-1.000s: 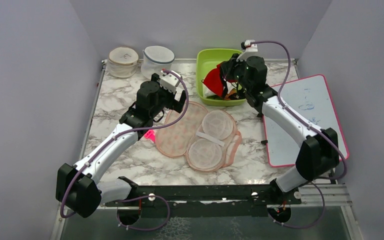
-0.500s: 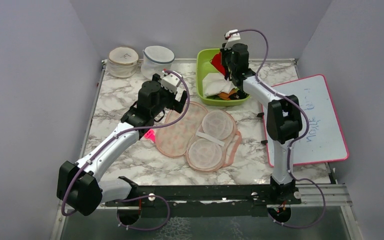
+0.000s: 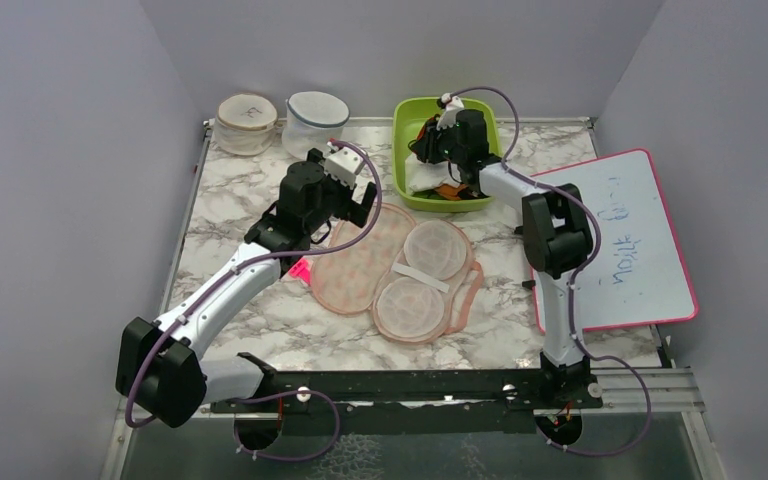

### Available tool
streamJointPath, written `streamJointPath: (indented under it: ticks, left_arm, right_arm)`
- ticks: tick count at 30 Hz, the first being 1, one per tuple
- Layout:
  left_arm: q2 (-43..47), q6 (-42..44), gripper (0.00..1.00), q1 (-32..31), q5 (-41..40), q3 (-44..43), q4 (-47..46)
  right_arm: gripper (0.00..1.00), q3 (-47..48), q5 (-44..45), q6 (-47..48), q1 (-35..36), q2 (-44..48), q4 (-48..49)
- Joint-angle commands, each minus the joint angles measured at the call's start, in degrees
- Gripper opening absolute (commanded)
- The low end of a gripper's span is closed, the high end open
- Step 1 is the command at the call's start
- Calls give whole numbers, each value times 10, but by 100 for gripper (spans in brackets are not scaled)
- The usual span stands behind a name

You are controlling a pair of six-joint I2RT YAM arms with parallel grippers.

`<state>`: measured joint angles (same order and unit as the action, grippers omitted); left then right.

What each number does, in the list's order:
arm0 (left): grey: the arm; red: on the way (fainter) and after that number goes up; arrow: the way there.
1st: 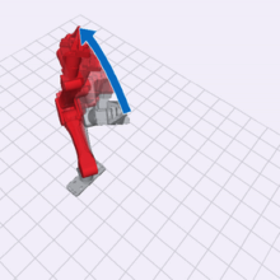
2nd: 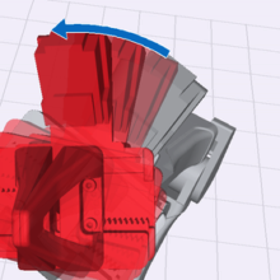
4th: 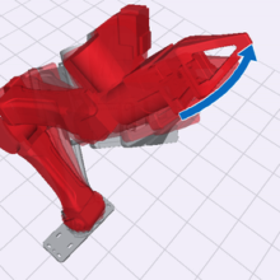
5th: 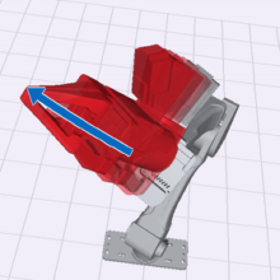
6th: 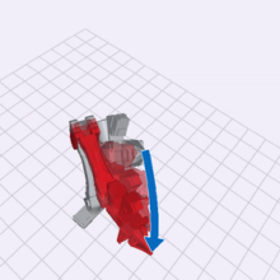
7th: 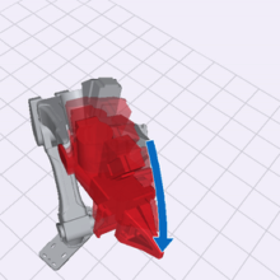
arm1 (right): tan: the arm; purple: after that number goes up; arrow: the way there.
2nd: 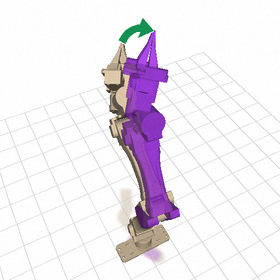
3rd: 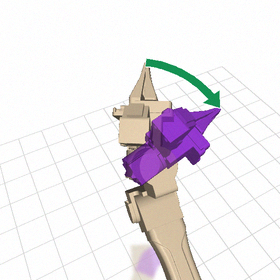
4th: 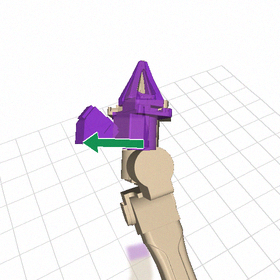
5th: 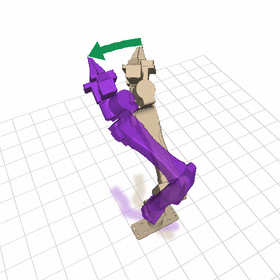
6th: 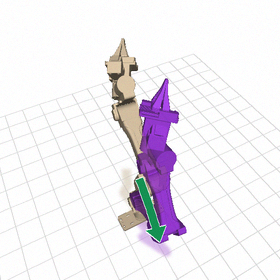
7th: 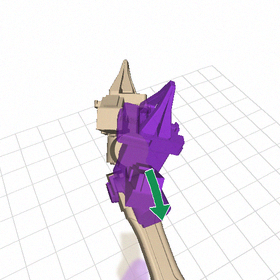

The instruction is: Unzip the laundry bag and remove the bra

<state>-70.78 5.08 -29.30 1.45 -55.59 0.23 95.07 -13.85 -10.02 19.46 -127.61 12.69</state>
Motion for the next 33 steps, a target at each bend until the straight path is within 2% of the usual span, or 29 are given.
streamJointPath:
  ticks: [1, 4, 7, 12, 19, 27, 33]
  left_arm:
    - [-5, 2, 98, -5, -2, -13, -4]
    - [-7, 3, 98, -6, -3, -15, -2]
    - [-7, 1, 98, -6, 2, -16, -2]
    - [-6, -1, 98, -6, 8, -20, 2]
    - [-15, 13, 99, -6, -14, -14, 1]
    - [-78, 3, 99, 9, -32, -27, 23]
    - [-159, -19, 99, 50, 21, -46, 40]
  right_arm:
    - [35, 21, -136, -145, -33, -1, -58]
    - [48, -36, -175, -168, -52, 42, -54]
    - [63, -121, -180, -136, -52, 143, -34]
    - [66, -242, -188, -96, -52, 276, -73]
    - [69, -449, -240, -112, -52, 438, 3]
    - [75, -570, -243, -86, -52, 580, 46]
    - [76, -607, -264, -58, -52, 611, 55]
